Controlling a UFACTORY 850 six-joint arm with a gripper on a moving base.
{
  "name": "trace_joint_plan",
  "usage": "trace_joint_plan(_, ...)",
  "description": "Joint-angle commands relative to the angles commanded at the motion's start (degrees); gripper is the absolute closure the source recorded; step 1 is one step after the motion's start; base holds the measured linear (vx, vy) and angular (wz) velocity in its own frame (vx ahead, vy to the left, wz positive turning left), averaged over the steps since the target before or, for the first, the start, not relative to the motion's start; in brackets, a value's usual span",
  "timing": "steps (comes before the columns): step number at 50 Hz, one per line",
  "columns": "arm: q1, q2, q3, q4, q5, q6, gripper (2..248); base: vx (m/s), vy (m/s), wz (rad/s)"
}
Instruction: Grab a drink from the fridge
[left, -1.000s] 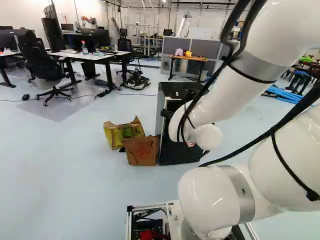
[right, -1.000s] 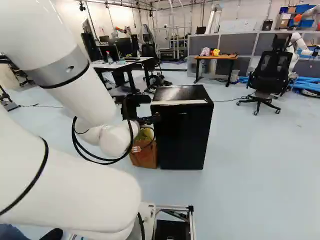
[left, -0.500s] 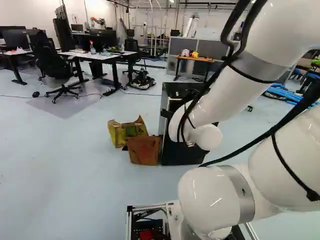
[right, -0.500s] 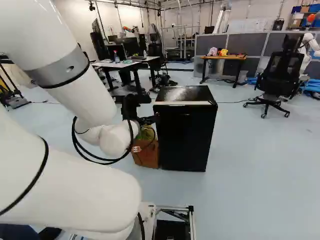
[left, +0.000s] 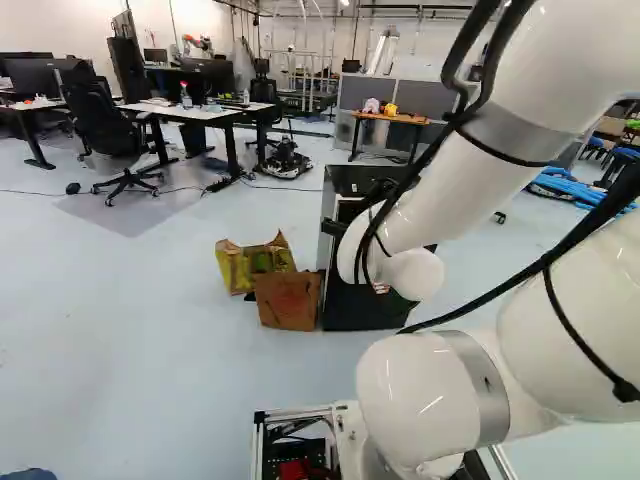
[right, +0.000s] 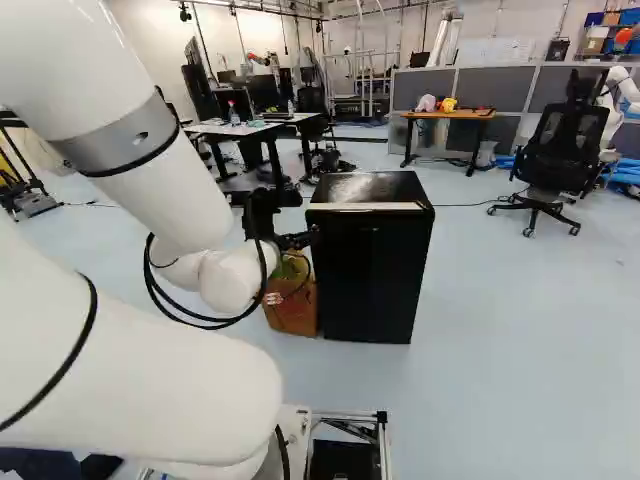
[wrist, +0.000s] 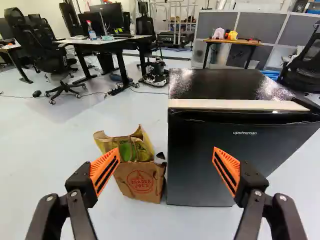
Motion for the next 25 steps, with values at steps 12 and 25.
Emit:
trace_joint_plan(12, 0.1, -0.1, -0.1, 0.1, 0.0, 0.0, 3, 0.0, 0.0, 0.0)
trace_joint_plan(25, 0.9, -1.5, -1.3, 1.6, 0.0, 0.0, 3, 0.0, 0.0, 0.0)
